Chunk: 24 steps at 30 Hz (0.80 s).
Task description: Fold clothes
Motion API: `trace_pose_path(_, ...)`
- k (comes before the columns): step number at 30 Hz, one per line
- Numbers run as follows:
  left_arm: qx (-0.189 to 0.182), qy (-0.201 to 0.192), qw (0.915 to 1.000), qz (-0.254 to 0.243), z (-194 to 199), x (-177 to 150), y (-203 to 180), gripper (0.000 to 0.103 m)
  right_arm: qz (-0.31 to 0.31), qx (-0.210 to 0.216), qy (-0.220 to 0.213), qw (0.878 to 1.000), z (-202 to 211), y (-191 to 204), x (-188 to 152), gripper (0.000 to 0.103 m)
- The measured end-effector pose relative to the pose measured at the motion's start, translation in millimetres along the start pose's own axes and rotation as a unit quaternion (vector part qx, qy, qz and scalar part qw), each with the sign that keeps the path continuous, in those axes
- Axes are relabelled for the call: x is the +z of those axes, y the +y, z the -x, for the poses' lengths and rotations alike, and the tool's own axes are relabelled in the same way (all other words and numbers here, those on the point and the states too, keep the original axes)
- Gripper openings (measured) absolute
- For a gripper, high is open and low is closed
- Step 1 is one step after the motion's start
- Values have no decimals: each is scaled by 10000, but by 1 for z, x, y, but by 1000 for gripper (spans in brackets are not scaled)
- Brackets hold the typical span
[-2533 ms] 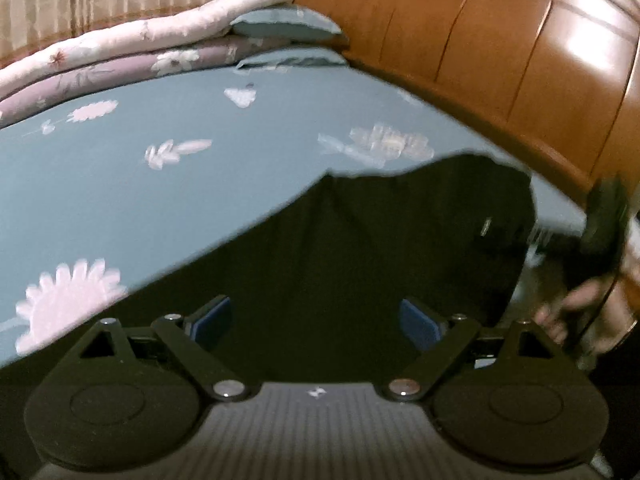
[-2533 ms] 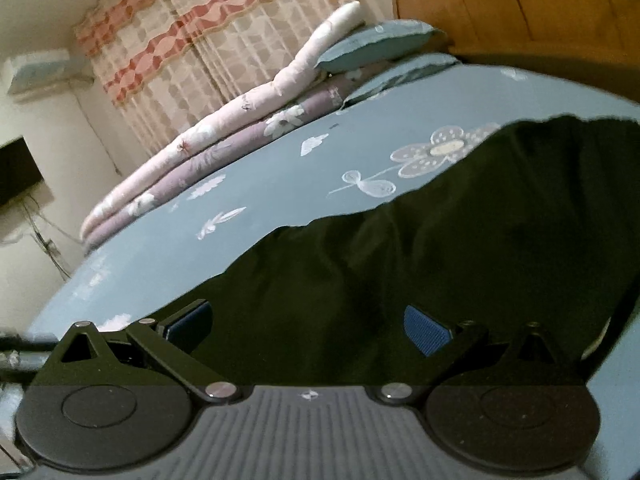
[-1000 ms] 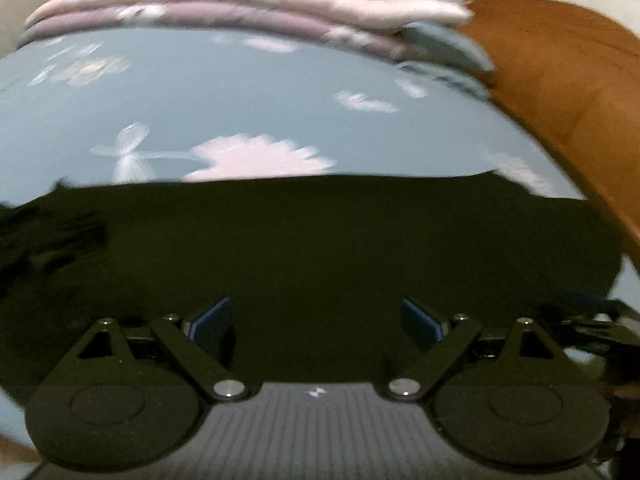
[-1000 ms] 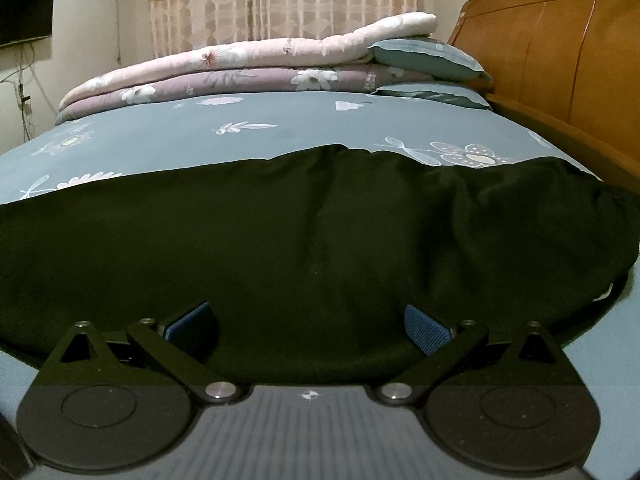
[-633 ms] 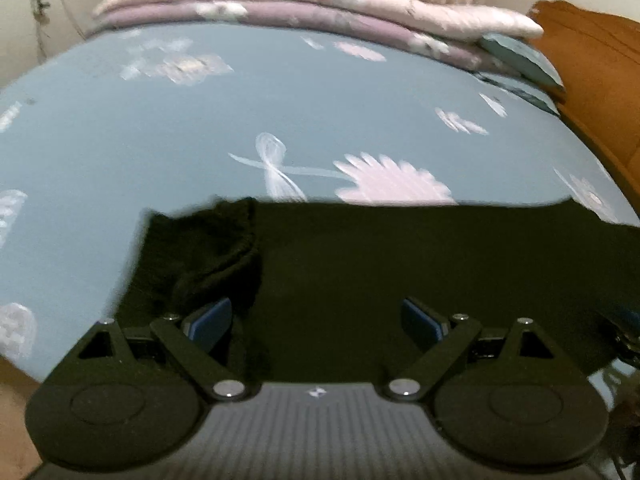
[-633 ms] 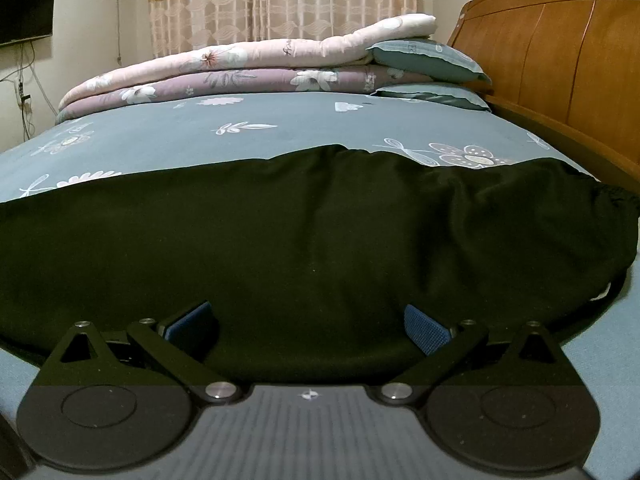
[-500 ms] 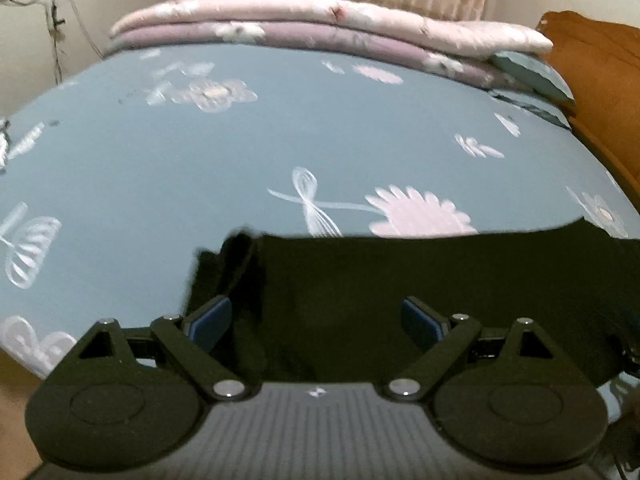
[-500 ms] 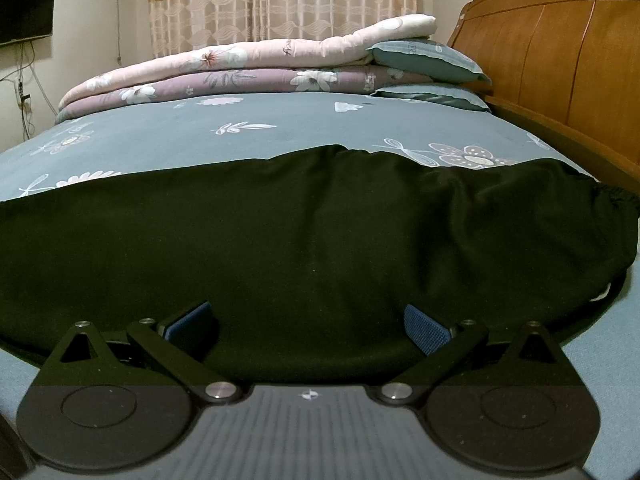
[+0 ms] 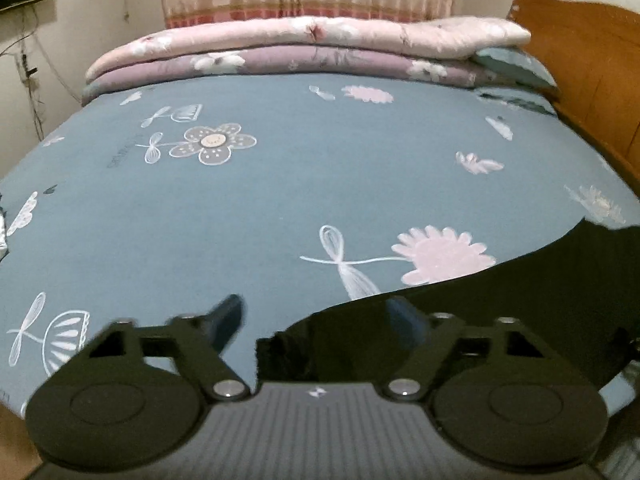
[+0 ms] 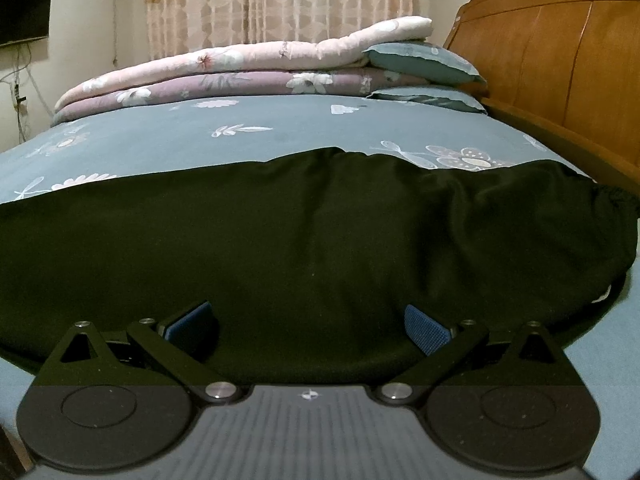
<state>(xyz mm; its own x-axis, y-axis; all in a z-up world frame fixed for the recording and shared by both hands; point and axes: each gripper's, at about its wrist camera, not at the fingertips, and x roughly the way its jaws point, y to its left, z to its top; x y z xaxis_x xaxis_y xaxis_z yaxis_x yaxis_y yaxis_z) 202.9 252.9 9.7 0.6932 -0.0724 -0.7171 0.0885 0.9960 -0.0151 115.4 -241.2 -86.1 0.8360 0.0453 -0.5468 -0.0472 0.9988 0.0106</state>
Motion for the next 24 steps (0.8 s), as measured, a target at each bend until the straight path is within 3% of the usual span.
trace_pose_path(7,-590,159,9980,-136,-56,-31,23,58,6,21,128,9999,6,5,5,103)
trace_pose_path(9,-683,220,9973,-160,-67,-39,25,42,72,-54,187,9998,5,9,7,103)
trace_pose_path(10,-686,196,9973,-193,-70,-42,25,27,104,-82,214,9997,3,11,8,103)
trace_pose_path(13,-592,5,9979,-275,-70,-44,24,16,187,-134,273,9994,0,17,11,103)
trace_pose_path(18,-690,-526,9962,22,-56,-34,38,16,271,-167,270,9991,-3,26,16,103)
trace_pose_path(21,-741,-387,9965,64,-63,-37,42,16,329,-155,297,9989,-4,29,16,103)
trace_pose_path(24,-563,-92,9982,160,-77,-45,45,24,373,-160,304,9987,-2,31,16,103)
